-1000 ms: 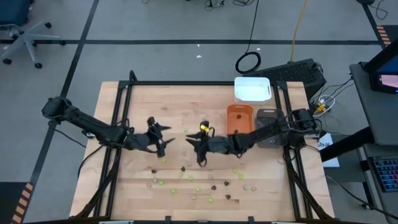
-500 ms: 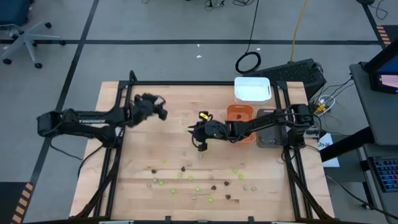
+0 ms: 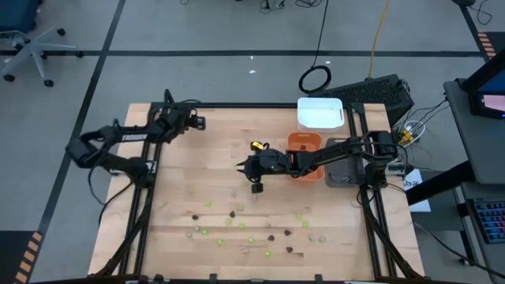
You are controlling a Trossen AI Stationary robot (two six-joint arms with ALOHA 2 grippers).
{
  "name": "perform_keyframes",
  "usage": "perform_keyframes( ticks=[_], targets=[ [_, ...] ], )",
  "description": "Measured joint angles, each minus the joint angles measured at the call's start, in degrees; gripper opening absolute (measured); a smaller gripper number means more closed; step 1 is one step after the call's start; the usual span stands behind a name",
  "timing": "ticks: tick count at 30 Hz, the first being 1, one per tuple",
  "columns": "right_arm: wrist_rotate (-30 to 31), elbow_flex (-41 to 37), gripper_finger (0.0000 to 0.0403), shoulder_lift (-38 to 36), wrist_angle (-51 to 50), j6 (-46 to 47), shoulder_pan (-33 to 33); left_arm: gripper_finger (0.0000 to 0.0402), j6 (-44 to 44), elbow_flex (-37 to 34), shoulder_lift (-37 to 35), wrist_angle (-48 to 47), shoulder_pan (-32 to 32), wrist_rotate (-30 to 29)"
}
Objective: Sort Halloween decoration
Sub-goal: Put the white skull toy into the black bin
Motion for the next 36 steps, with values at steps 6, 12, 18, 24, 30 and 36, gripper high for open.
perform_keyframes(
  ticks=[6, 12, 18, 24, 30, 36],
  targets=[
    [-0.4, 0.0, 0.0066, 0.0, 0.4, 0.9, 0.0, 0.0176, -0.9, 0.7, 4.7, 1.9, 1.3, 2.4],
    [-0.4, 0.0, 0.0066, 0.0, 0.4, 1.9, 0.1, 0.0176, -1.0, 0.9, 4.9, 1.7, 1.0, 2.2],
    [-0.5, 0.0, 0.0066, 0.0, 0.4, 2.1, 0.5, 0.0176, -1.8, 1.9, 4.9, -3.5, -0.9, 1.6],
    [-0.5, 0.0, 0.0066, 0.0, -0.6, 1.5, 1.2, 0.0176, -3.9, 5.4, 4.9, -13.1, -2.0, -6.2],
    [-0.5, 0.0, 0.0066, 0.0, -1.3, 1.5, 1.3, 0.0176, -3.8, 5.9, 5.4, -13.1, -1.9, -7.2],
    [-0.5, 0.0, 0.0066, 0.0, -2.0, 1.3, 2.0, 0.0176, -3.8, 5.9, 8.4, -12.2, -1.7, -7.5]
  ],
)
